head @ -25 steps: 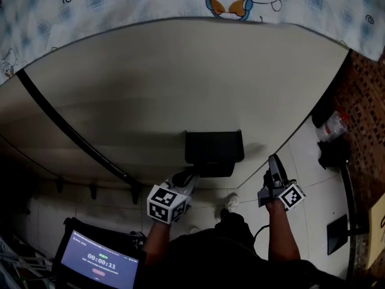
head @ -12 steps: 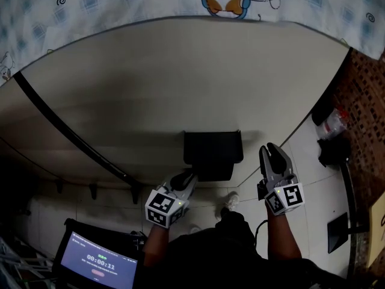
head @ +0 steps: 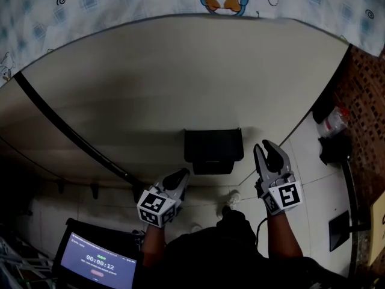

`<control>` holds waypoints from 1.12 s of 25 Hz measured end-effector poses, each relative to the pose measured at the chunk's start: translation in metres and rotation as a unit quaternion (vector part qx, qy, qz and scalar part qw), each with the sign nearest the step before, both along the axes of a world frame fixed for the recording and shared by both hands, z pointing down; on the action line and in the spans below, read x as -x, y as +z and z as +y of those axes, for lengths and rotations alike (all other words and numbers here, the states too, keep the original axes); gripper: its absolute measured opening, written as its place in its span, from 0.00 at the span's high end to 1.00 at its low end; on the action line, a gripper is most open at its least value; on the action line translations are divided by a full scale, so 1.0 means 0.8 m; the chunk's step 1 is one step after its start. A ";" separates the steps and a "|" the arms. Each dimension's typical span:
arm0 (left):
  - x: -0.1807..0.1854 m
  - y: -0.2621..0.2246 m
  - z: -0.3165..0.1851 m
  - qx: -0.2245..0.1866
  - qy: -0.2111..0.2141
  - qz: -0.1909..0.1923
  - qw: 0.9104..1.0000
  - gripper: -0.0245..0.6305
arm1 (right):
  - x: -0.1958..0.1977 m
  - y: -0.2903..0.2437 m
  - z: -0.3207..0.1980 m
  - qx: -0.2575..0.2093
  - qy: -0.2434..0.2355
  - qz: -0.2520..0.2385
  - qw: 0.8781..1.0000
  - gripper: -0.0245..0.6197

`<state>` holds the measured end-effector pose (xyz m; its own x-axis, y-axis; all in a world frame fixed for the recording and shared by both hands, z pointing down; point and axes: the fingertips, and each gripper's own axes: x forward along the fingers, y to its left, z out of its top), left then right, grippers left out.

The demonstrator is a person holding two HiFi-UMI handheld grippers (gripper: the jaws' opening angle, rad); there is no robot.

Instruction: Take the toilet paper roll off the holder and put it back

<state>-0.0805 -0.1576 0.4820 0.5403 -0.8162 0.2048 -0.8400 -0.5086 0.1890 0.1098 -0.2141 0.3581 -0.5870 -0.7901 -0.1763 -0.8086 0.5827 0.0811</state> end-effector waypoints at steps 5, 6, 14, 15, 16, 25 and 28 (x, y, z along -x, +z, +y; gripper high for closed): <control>0.042 -0.041 -0.002 -0.037 -0.078 0.025 0.996 0.93 | -0.005 -0.013 0.007 -0.005 0.031 0.003 0.999 0.82; 0.054 -0.056 -0.003 -0.055 -0.102 0.032 0.993 0.93 | -0.006 -0.014 0.006 -0.001 0.037 0.001 0.999 0.82; 0.088 -0.169 -0.006 -0.167 -0.205 0.012 0.964 0.94 | 0.006 -0.022 0.007 0.005 0.063 0.003 0.998 0.96; 0.088 -0.173 -0.006 -0.169 -0.207 0.013 0.963 0.94 | 0.008 -0.022 0.009 0.005 0.067 0.008 0.998 0.96; 0.087 -0.175 -0.005 -0.170 -0.209 0.013 0.963 0.94 | 0.011 -0.024 0.010 0.006 0.069 0.010 0.998 0.96; 0.068 -0.176 -0.002 -0.170 -0.209 -0.010 0.963 0.94 | 0.022 -0.027 0.021 0.003 0.068 0.022 0.997 0.96; 0.063 -0.175 -0.002 -0.168 -0.204 -0.011 0.964 0.94 | 0.025 -0.030 0.026 -0.006 0.069 0.028 0.997 0.96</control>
<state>-0.1312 -0.1591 0.3416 0.1594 -0.9820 -0.1012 -0.9850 -0.1651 0.0509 0.0901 -0.1934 0.3343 -0.4812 -0.8626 -0.1562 -0.8756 0.4643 0.1337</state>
